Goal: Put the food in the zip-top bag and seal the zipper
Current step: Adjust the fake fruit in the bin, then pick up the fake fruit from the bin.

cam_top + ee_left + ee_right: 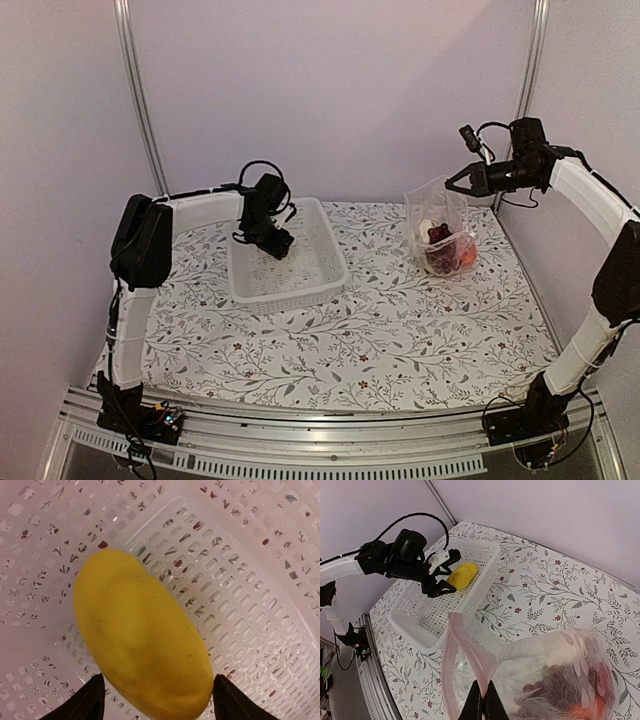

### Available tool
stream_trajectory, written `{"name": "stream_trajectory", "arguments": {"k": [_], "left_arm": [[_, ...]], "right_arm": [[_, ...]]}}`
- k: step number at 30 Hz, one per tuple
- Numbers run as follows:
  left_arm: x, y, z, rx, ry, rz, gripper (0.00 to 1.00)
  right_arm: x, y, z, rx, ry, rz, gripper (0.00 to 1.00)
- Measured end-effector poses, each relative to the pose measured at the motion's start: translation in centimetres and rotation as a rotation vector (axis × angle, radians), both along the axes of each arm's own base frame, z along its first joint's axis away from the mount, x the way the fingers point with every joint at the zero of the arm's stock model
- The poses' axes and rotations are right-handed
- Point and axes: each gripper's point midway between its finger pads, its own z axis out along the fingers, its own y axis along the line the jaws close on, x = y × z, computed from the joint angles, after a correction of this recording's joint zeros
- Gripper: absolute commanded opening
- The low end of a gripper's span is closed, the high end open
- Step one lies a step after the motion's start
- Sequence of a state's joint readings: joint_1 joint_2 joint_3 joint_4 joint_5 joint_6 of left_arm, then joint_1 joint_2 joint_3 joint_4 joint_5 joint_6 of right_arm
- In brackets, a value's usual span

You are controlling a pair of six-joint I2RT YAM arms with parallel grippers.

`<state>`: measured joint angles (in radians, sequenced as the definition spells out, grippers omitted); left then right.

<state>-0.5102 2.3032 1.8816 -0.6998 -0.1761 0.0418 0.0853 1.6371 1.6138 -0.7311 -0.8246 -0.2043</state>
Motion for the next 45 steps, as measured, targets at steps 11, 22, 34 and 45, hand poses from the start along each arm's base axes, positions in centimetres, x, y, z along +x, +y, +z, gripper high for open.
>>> {"name": "stream_trajectory", "arguments": {"k": [11,22,34,45], "left_arm": [[0.5,0.0,3.8,-0.106,-0.016,0.207,0.81],[2.7,1.1,4.5,-0.226,-0.022,0.380,0.80],[2.8,2.8,1.7,-0.109,-0.004,0.422,0.74],[0.8,3.7,-2.3,0.001,0.110,0.419,0.64]], "right_arm": [[-0.1,0.3,-0.2,0.001,-0.003,0.007,0.00],[-0.8,0.2,-0.1,0.000,-0.008,0.005,0.00],[-1.0,0.2,-0.2,0.000,-0.008,0.006,0.00],[-1.0,0.3,-0.2,0.001,-0.009,0.008,0.00]]}}
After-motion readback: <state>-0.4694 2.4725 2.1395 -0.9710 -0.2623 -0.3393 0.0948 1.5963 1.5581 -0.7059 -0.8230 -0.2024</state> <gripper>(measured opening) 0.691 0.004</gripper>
